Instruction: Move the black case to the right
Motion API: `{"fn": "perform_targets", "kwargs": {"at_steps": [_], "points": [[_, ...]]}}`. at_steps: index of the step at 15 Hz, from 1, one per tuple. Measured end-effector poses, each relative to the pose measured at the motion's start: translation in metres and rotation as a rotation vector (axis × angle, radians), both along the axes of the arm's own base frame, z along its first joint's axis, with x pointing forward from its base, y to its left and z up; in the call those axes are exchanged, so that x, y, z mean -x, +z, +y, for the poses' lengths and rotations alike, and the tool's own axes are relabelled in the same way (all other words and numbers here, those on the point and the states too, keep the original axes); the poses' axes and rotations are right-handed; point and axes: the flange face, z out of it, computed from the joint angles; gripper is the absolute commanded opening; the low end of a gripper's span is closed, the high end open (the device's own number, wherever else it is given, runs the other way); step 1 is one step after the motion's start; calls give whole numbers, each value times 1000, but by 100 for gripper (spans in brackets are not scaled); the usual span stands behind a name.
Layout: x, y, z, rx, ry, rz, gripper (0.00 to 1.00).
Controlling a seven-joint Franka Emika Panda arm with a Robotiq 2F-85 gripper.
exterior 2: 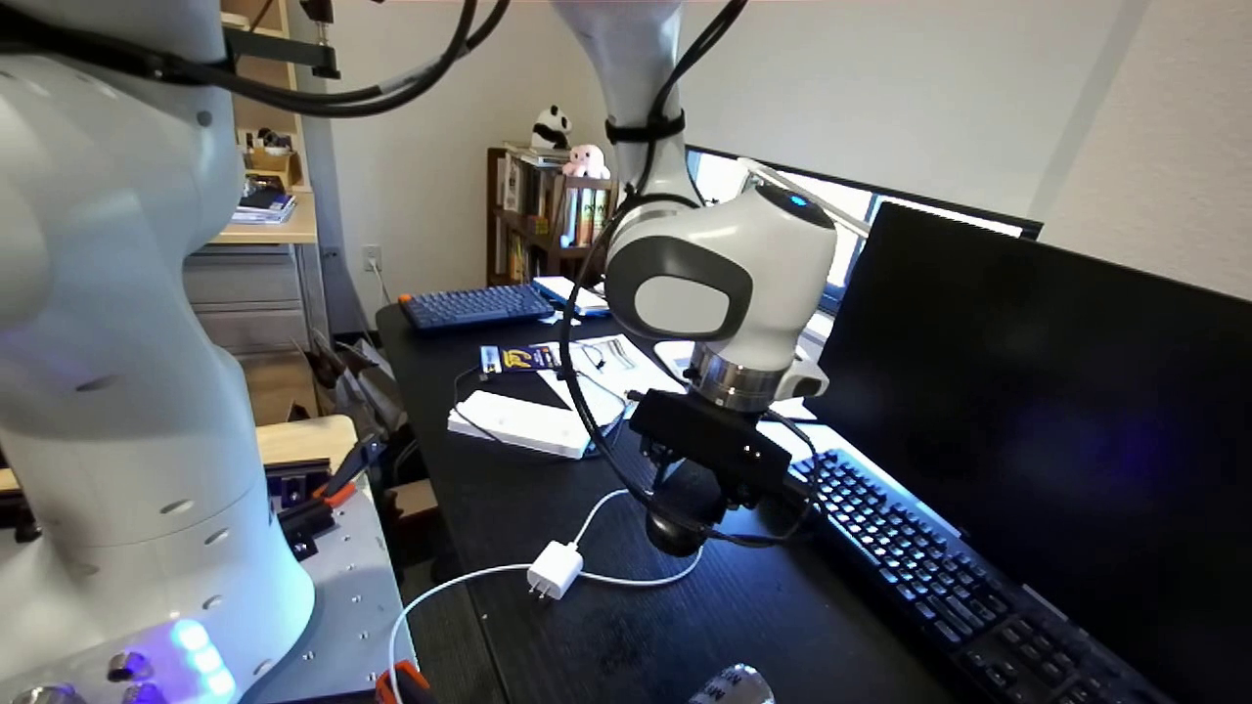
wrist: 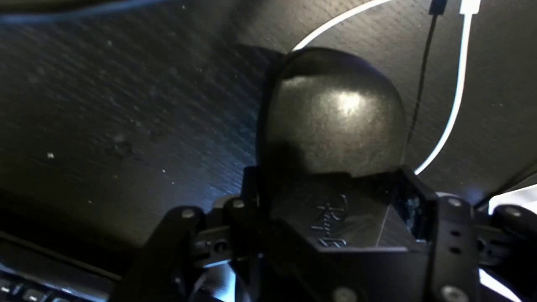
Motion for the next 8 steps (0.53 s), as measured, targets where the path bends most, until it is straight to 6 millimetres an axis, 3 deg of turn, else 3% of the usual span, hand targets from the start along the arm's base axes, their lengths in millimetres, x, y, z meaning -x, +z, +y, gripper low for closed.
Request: {"fn": "perform_targets", "kwargs": {"at_steps": [3,4,8], "points": [[7,-6,-23,-13,-162,-19,53],[10,-8,-29,-16,-214,-27,78],[13,-9,-41,-21,-323,-27,78]]}}
